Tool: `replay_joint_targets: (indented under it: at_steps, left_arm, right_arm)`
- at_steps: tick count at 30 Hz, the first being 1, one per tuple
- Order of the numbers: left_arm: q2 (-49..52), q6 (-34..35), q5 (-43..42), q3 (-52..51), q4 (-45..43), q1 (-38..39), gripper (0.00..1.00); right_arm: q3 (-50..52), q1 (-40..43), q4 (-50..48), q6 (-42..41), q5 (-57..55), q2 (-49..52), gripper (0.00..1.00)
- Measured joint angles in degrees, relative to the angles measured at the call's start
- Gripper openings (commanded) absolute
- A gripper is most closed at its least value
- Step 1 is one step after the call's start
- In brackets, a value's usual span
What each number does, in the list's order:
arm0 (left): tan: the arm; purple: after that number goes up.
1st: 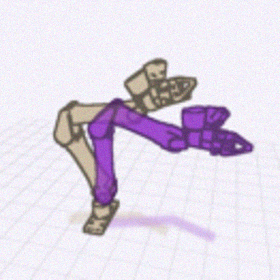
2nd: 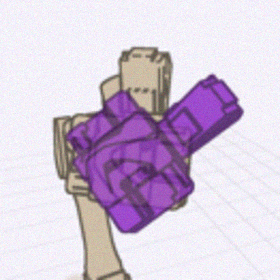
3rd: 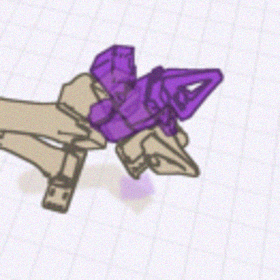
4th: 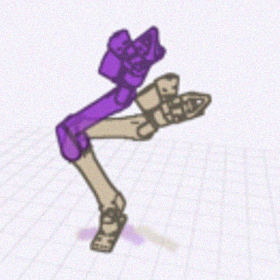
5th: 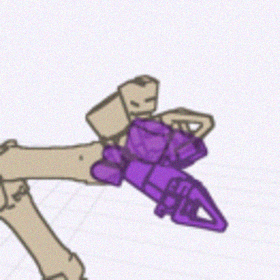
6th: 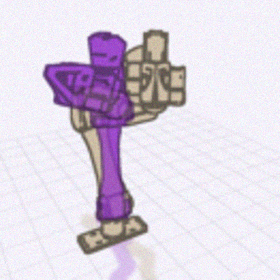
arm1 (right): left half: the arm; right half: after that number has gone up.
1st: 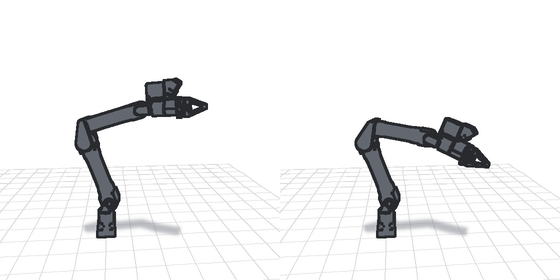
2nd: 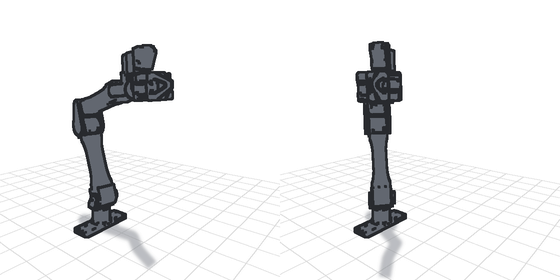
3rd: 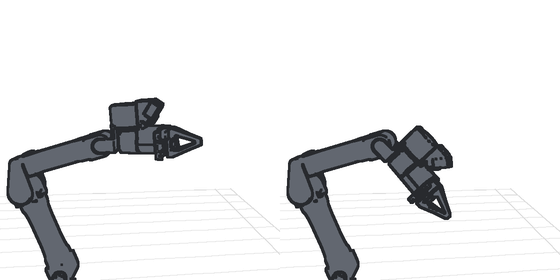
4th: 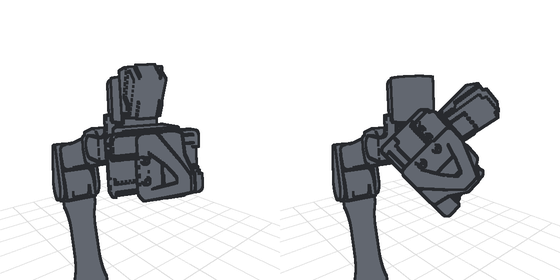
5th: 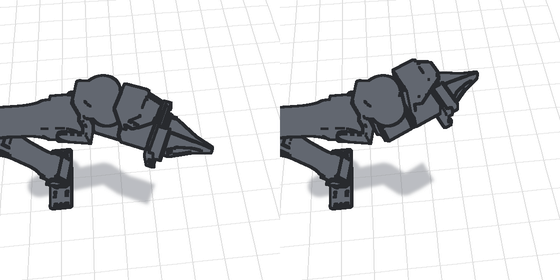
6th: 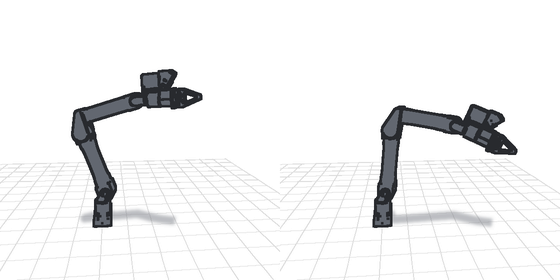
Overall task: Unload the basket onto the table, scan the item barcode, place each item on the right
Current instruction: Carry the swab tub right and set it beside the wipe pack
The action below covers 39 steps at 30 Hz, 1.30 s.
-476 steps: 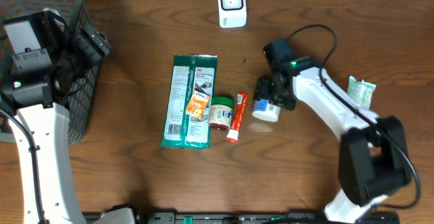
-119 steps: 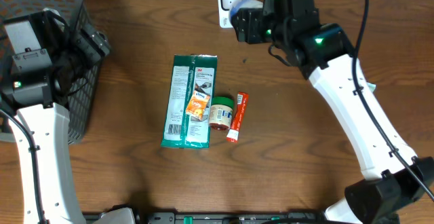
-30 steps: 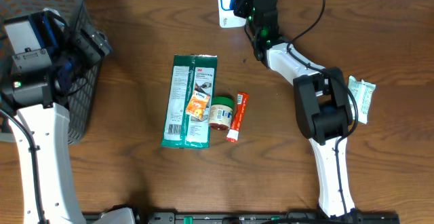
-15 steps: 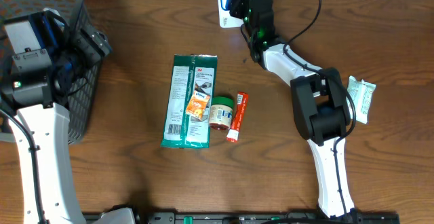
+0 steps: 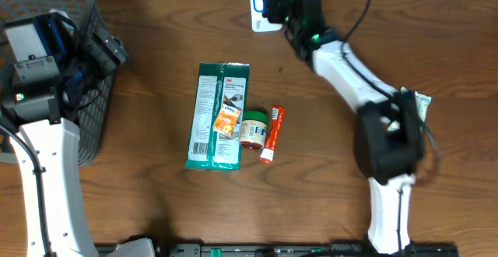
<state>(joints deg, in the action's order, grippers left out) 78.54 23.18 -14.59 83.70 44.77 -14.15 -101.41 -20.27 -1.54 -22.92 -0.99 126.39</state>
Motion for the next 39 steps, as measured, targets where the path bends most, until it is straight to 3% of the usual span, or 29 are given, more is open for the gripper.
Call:
replay_joint_targets:
  at_steps: [9,13,17,20,32,39]
  left_arm:
    - [0.0,-0.02,-0.02,0.0,0.02,0.0,0.86]
    - [0.04,0.0,0.0,0.0,0.13,0.0,0.86]
    - [0.02,0.0,0.0,0.0,0.02,0.0,0.86]
    - [0.02,0.0,0.0,0.0,0.0,0.0,0.86]
    - [0.02,-0.02,0.0,0.0,0.02,0.0,0.86]
    - [0.02,-0.02,0.0,0.0,0.02,0.0,0.86]
  right_arm:
    - [-1.64,2.23,46.31,10.29,2.05,-29.64,0.01]
    - [-1.68,6.03,63.76,11.63,1.86,-29.88,0.01]
    - [0.72,11.5,72.11,12.26,1.25,-27.26,0.01]
    - [4.98,14.38,70.71,12.52,1.2,-26.47,0.01]
    - [30.51,26.45,46.05,12.92,1.16,-25.38,0.04]
    - [37.62,28.72,36.15,12.94,1.09,-25.38,0.2]
